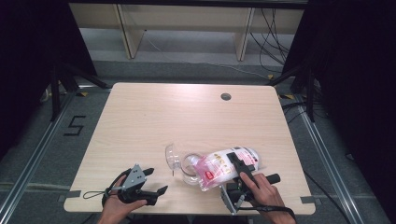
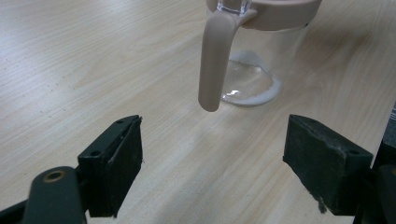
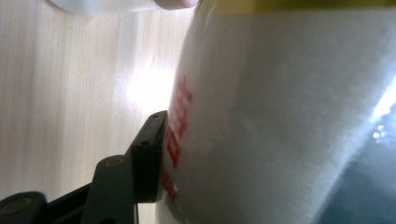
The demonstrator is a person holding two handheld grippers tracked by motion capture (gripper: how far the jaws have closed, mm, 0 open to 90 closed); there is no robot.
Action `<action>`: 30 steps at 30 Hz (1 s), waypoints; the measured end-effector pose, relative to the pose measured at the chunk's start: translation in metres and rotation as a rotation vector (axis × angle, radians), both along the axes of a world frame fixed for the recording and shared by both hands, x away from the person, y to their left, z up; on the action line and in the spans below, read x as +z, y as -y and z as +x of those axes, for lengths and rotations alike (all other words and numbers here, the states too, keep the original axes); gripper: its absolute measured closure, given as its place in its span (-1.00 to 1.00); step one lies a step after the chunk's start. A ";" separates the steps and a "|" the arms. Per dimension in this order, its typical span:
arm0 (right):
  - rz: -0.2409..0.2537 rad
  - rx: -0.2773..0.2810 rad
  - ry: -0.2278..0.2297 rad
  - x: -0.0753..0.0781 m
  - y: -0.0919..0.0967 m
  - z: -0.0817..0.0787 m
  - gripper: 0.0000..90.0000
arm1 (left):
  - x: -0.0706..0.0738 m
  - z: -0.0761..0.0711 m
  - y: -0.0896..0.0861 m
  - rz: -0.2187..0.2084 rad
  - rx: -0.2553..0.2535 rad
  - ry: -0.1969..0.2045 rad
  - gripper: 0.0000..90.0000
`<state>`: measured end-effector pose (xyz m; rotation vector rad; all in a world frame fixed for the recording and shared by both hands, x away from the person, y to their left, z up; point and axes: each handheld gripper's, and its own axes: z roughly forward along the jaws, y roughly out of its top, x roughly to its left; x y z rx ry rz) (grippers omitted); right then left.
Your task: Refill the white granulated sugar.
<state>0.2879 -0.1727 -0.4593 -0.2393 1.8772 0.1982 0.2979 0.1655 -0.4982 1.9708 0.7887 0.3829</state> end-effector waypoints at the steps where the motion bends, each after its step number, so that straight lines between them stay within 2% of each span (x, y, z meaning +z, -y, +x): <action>1: -0.022 0.022 0.010 0.001 -0.001 0.001 -0.01 | 0.000 0.000 0.000 0.002 -0.002 0.000 -0.57; 2: -0.032 0.018 0.015 0.003 -0.001 0.000 -0.01 | 0.001 0.000 -0.001 0.022 -0.004 0.005 -0.57; 3: -0.044 0.015 0.014 0.003 -0.001 0.000 -0.01 | 0.001 0.000 -0.001 0.016 -0.007 -0.001 -0.57; 4: -0.048 0.023 0.019 0.004 -0.001 0.000 -0.01 | 0.001 0.000 -0.002 0.023 -0.006 0.013 -0.57; 5: -0.082 0.034 0.035 0.006 -0.002 -0.001 -0.01 | 0.002 0.000 -0.002 0.032 -0.002 0.012 -0.57; 6: -0.063 0.025 0.023 0.005 -0.001 -0.001 -0.01 | 0.001 0.000 -0.001 0.016 -0.003 0.008 -0.57; 7: -0.057 0.005 0.020 0.005 -0.001 -0.002 -0.01 | 0.001 -0.001 -0.001 0.020 -0.001 0.008 -0.57; 9: -0.074 0.020 0.036 0.007 -0.001 -0.002 -0.01 | 0.001 0.000 -0.001 0.030 -0.015 0.019 -0.57; 10: -0.092 0.031 0.045 0.009 -0.001 -0.001 -0.01 | 0.001 -0.002 0.000 0.014 0.003 0.001 -0.57; 11: -0.114 0.055 0.069 0.012 -0.002 0.000 -0.01 | 0.001 -0.002 0.000 0.006 0.000 0.005 -0.57; 13: -0.135 0.036 0.060 0.013 -0.002 -0.002 -0.01 | 0.002 -0.002 0.000 0.009 -0.001 0.010 -0.57; 15: -0.154 0.049 0.065 0.014 -0.001 -0.001 0.00 | 0.001 -0.002 0.000 0.003 0.004 0.009 -0.57; 16: -0.119 0.021 0.051 0.011 0.000 -0.003 0.00 | 0.001 -0.002 0.000 0.010 0.002 0.010 -0.57; 17: -0.115 0.018 0.059 0.011 0.000 -0.003 0.00 | 0.001 -0.002 0.000 0.005 0.001 0.007 -0.57; 18: -0.142 0.036 0.069 0.013 0.000 -0.003 0.00 | 0.002 -0.002 -0.001 0.012 -0.003 0.009 -0.57; 20: -0.155 0.032 0.078 0.012 0.000 -0.003 0.00 | 0.003 -0.002 -0.002 0.024 0.000 0.022 -0.57; 21: -0.172 0.034 0.085 0.012 0.000 -0.002 0.00 | 0.002 -0.003 -0.001 0.010 0.010 0.021 -0.57; 22: -0.173 0.027 0.094 0.012 0.000 -0.003 0.00 | 0.003 -0.002 -0.002 0.017 0.003 0.022 -0.57; 23: -0.201 0.032 0.098 0.014 0.000 -0.003 0.00 | 0.003 -0.002 -0.002 0.014 0.004 0.022 -0.57; 25: -0.196 0.001 0.090 0.013 0.001 -0.006 0.00 | 0.002 -0.002 -0.001 0.007 0.008 0.021 -0.57; 26: -0.196 0.001 0.090 0.013 0.001 -0.006 0.00 | 0.002 -0.002 -0.001 0.025 0.003 0.023 -0.57; 27: -0.201 0.009 0.102 0.014 0.001 -0.006 0.00 | 0.002 -0.003 -0.001 0.022 0.007 0.019 -0.57; 28: -0.148 -0.026 0.088 0.011 0.003 -0.008 0.00 | 0.002 -0.002 -0.001 0.028 0.001 0.025 -0.57; 29: -0.179 0.014 0.107 0.014 0.002 -0.005 0.00 | 0.002 -0.003 0.000 0.021 0.006 0.026 -0.57; 30: -0.171 0.015 0.109 0.014 0.003 -0.005 0.00 | 0.002 -0.002 -0.001 0.021 0.001 0.023 -0.57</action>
